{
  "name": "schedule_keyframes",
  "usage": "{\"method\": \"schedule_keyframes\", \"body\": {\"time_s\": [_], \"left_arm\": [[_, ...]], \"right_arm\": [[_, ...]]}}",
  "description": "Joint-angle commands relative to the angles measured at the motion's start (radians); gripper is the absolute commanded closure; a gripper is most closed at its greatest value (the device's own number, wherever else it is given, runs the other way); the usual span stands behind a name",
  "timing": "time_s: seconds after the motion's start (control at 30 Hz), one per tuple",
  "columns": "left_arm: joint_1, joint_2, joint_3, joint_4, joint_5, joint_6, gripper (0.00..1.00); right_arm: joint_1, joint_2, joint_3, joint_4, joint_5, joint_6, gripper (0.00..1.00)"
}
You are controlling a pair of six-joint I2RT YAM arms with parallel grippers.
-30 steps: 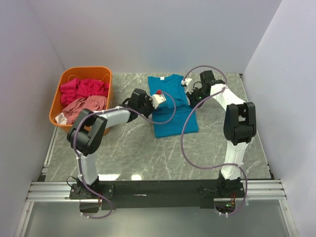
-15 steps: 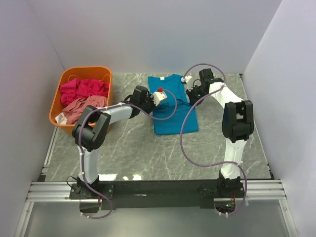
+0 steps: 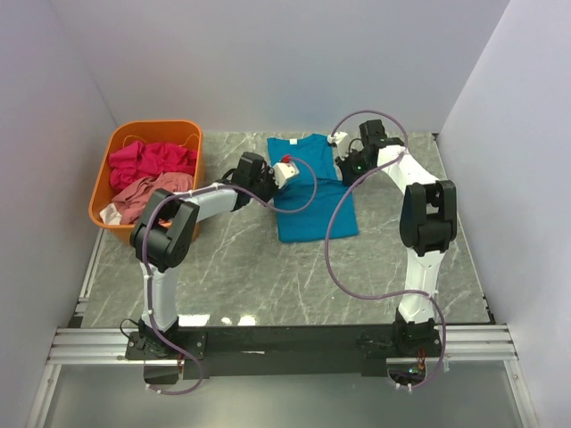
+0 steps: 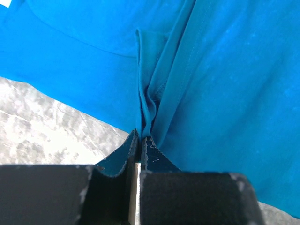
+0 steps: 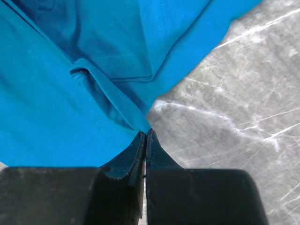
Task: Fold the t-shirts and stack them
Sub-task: Fold the tshirt
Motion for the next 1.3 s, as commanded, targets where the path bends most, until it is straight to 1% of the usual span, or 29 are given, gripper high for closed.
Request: {"method": "schedule_keyframes", "body": {"time_s": [0.0,0.27,0.33,0.37,0.4,0.43,0.47,0.5,0.53,0.57,0.6,0.63,0.67,0.73,0.77,0.8,0.83,0.87,0.9,0.93,0.97,1.0,1.03,1.07,1.1,1.13,1.2,1.27], "left_arm": [[0.008,0.007,0.061,-0.010,0.020,0.024,1.00],[0.014,0.037,0.104,-0.030,0.008,0.033,0.99],[0.014,0.046,0.114,-0.033,-0.011,0.028,0.98],[0.013,0.047,0.120,-0.035,-0.015,0.021,0.91],[0.014,0.050,0.120,-0.030,-0.028,0.013,0.81],[0.014,0.044,0.109,-0.022,-0.050,-0.002,0.66],[0.014,0.038,0.100,0.008,-0.069,-0.010,0.21],[0.014,0.017,0.088,0.036,-0.093,-0.022,0.10],[0.014,0.000,0.060,0.062,-0.145,-0.047,0.08],[0.018,-0.020,0.042,0.132,-0.179,-0.062,0.03],[0.021,-0.066,0.025,0.170,-0.224,-0.082,0.01],[0.024,-0.092,-0.013,0.209,-0.259,-0.126,0.00],[0.030,-0.120,-0.033,0.284,-0.314,-0.143,0.01],[0.044,-0.215,-0.098,0.321,-0.313,-0.163,0.01],[0.047,-0.247,-0.121,0.330,-0.251,-0.153,0.00],[0.050,-0.310,-0.139,0.297,-0.212,-0.134,0.01],[0.048,-0.337,-0.173,0.272,-0.166,-0.086,0.01],[0.047,-0.368,-0.190,0.246,-0.091,-0.058,0.01],[0.033,-0.425,-0.207,0.173,-0.054,-0.026,0.02],[0.019,-0.456,-0.271,0.154,-0.029,0.049,0.04],[-0.028,-0.518,-0.312,0.116,-0.003,0.162,0.06],[-0.060,-0.549,-0.357,0.116,-0.006,0.163,0.06],[-0.099,-0.571,-0.447,0.099,-0.018,0.274,0.06],[-0.137,-0.591,-0.484,0.085,-0.041,0.324,0.09],[-0.204,-0.603,-0.513,0.073,-0.093,0.359,0.10],[-0.226,-0.602,-0.553,0.054,-0.115,0.375,0.11],[-0.260,-0.594,-0.586,0.060,-0.130,0.357,0.16],[-0.274,-0.583,-0.642,0.132,-0.141,0.360,0.17]], "right_arm": [[0.012,0.026,0.054,0.005,0.014,0.014,1.00],[0.016,0.049,0.082,0.005,0.026,0.031,1.00],[0.017,0.052,0.087,0.010,0.034,0.043,0.96],[0.017,0.052,0.088,0.028,0.037,0.054,0.92],[0.019,0.043,0.079,0.045,0.039,0.080,0.85],[0.017,0.034,0.071,0.068,0.058,0.101,0.72],[0.016,0.022,0.067,0.111,0.069,0.121,0.60],[0.014,0.017,0.073,0.120,0.080,0.157,0.58],[0.011,0.009,0.074,0.128,0.089,0.169,0.56],[0.008,-0.016,0.073,0.154,0.092,0.183,0.53],[0.002,-0.035,0.055,0.174,0.089,0.209,0.49],[-0.013,-0.052,0.044,0.191,0.082,0.218,0.48],[-0.023,-0.088,0.033,0.212,0.048,0.226,0.46],[-0.061,-0.132,-0.001,0.226,-0.015,0.220,0.45],[-0.076,-0.183,-0.024,0.237,-0.082,0.212,0.45],[-0.089,-0.214,-0.080,0.246,-0.142,0.171,0.45],[-0.102,-0.245,-0.115,0.251,-0.191,0.136,0.45],[-0.122,-0.306,-0.184,0.243,-0.290,0.093,0.44],[-0.127,-0.339,-0.223,0.214,-0.353,-0.079,0.43],[-0.132,-0.374,-0.269,0.131,-0.407,-0.208,0.41],[-0.133,-0.447,-0.380,0.095,-0.465,-0.466,0.35],[-0.132,-0.483,-0.440,0.047,-0.480,-0.619,0.29],[-0.130,-0.512,-0.500,-0.034,-0.478,-0.773,0.24],[-0.129,-0.562,-0.559,-0.042,-0.463,-0.891,0.18],[-0.112,-0.581,-0.650,-0.027,-0.405,-0.971,0.17],[-0.100,-0.592,-0.682,0.005,-0.377,-0.977,0.17],[-0.084,-0.601,-0.732,0.018,-0.337,-1.001,0.20],[-0.083,-0.598,-0.755,0.074,-0.328,-0.972,0.22]]}}
